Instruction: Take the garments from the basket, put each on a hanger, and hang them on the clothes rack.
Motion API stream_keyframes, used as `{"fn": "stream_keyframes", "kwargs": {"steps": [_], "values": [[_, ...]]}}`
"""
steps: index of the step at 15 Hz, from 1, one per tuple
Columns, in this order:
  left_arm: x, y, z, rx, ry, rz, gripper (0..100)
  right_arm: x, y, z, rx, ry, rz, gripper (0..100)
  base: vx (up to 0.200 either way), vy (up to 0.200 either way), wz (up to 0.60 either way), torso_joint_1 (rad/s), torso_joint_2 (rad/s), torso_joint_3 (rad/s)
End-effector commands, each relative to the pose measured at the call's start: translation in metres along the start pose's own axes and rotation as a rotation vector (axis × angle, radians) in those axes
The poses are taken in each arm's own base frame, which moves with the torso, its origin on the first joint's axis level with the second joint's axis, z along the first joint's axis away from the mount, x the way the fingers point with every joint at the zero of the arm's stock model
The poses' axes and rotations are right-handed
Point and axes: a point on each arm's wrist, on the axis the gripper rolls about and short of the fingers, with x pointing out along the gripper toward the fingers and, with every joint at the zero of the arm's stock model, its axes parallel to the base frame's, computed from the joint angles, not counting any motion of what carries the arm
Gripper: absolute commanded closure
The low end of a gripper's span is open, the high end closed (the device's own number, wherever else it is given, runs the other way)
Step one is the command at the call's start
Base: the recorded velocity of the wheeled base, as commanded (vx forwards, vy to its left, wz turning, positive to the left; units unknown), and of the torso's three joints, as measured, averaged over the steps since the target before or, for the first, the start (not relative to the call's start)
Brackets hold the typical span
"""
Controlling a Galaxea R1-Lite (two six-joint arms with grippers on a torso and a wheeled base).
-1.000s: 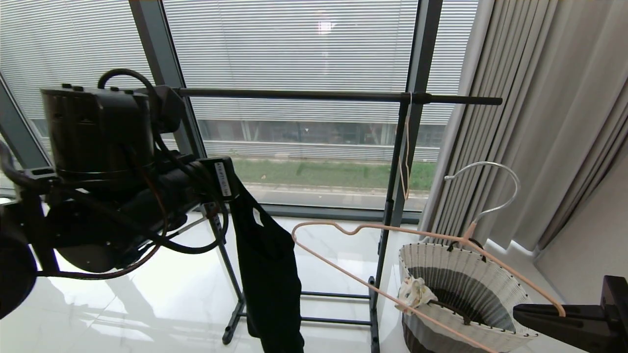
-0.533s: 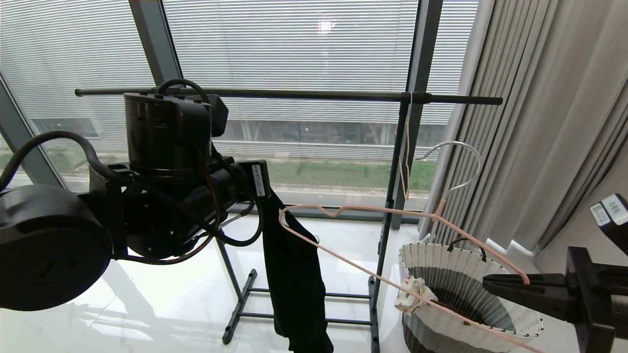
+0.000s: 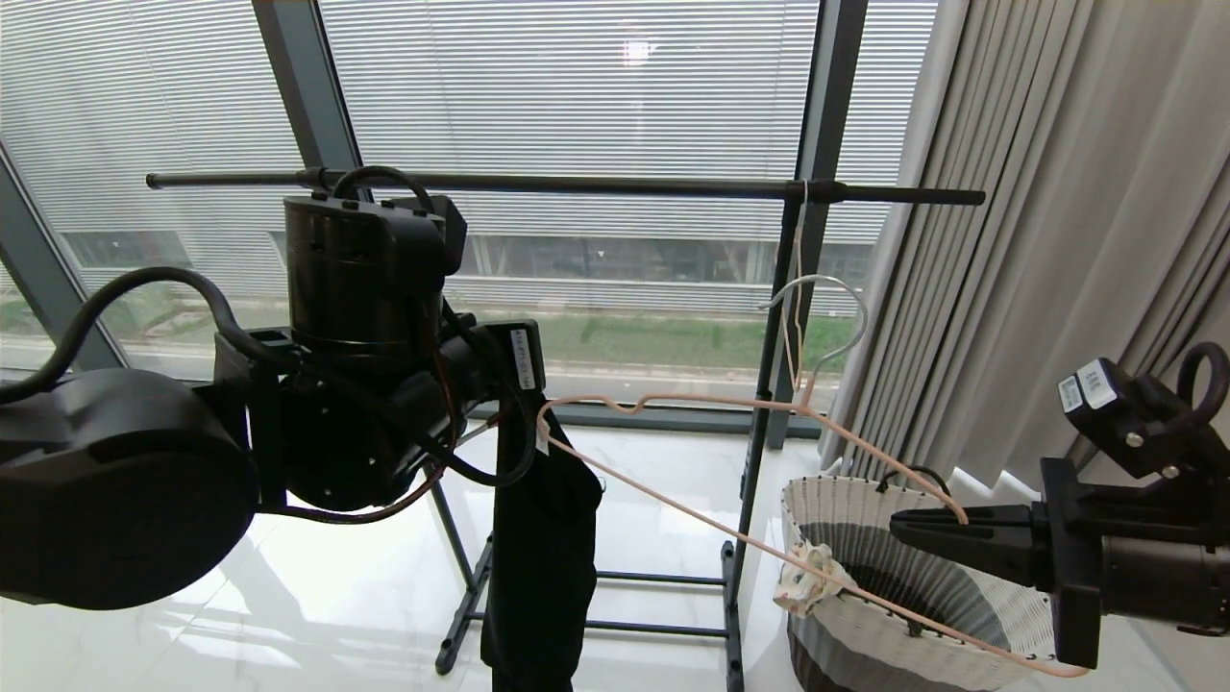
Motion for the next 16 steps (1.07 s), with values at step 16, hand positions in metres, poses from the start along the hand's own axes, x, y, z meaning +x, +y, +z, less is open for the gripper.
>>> {"fn": "stream_keyframes", "kwargs": {"steps": [16], "values": [[0.006,-0.005,0.0,-0.01,-0.004,0.021,100,0.032,-0.016,0.012,-0.013,-0.019,-0.031,100,0.0,0.0,0.0,0.0,0.0,0.0]]}}
